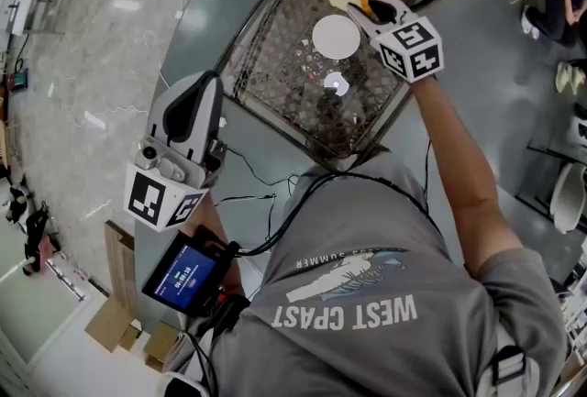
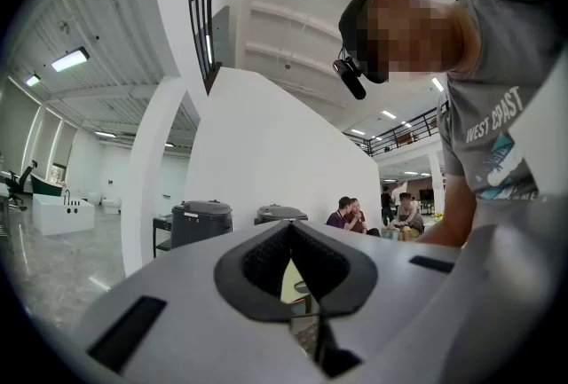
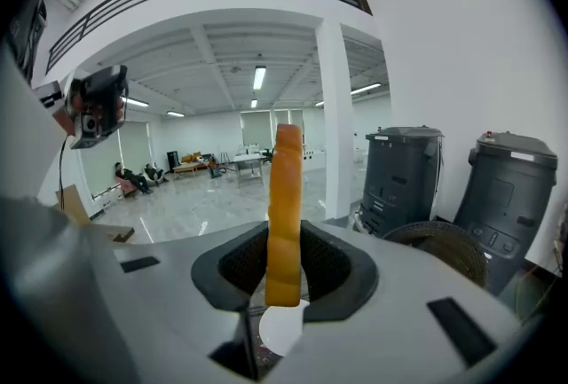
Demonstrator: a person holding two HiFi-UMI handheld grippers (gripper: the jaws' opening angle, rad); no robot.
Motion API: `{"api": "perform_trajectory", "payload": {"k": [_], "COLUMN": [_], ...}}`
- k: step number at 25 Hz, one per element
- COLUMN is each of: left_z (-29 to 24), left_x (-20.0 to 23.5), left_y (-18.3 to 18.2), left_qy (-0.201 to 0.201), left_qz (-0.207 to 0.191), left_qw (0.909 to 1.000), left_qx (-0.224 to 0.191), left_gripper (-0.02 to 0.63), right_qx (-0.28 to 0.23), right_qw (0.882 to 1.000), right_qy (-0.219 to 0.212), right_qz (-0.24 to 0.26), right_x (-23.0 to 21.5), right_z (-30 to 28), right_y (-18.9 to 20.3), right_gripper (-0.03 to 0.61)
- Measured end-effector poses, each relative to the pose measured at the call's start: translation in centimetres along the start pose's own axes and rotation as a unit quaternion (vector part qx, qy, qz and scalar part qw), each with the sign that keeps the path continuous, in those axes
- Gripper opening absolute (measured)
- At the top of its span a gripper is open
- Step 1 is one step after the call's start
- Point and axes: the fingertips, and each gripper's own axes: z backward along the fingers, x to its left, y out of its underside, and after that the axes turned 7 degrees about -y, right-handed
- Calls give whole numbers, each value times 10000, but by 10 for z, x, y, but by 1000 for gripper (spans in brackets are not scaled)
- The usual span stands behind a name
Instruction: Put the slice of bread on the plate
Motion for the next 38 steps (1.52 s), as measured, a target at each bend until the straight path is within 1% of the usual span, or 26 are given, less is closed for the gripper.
{"api": "perform_trajectory", "payload": {"k": [6,14,21,26,38], "left_z": [2,-6,2,3,5], "left_x": [0,-9,-1,2,6], "left_y": [7,24,42,46,61], "left_qy": [-90,-157,-201,-238,-336], "left_qz": [68,162,330,417,614], "left_qw": [9999,9993,9982,9974,9948], "left_qx": [127,289,454,534,743], "left_gripper": [8,8,8,8,8], "right_qx": [299,707,987,1327,1929], "right_qw": [9995,9973,9944,9904,9770], "right_qy": [-8,-25,-101,-87,36], "right_qz": [-46,185,356,381,905], "right_x": [-12,-36,-39,-43,-54], "right_z": [-19,-38,-67,-78,-99], "right_y": [36,84,114,136,182], "right_gripper": [84,84,84,84,84]}}
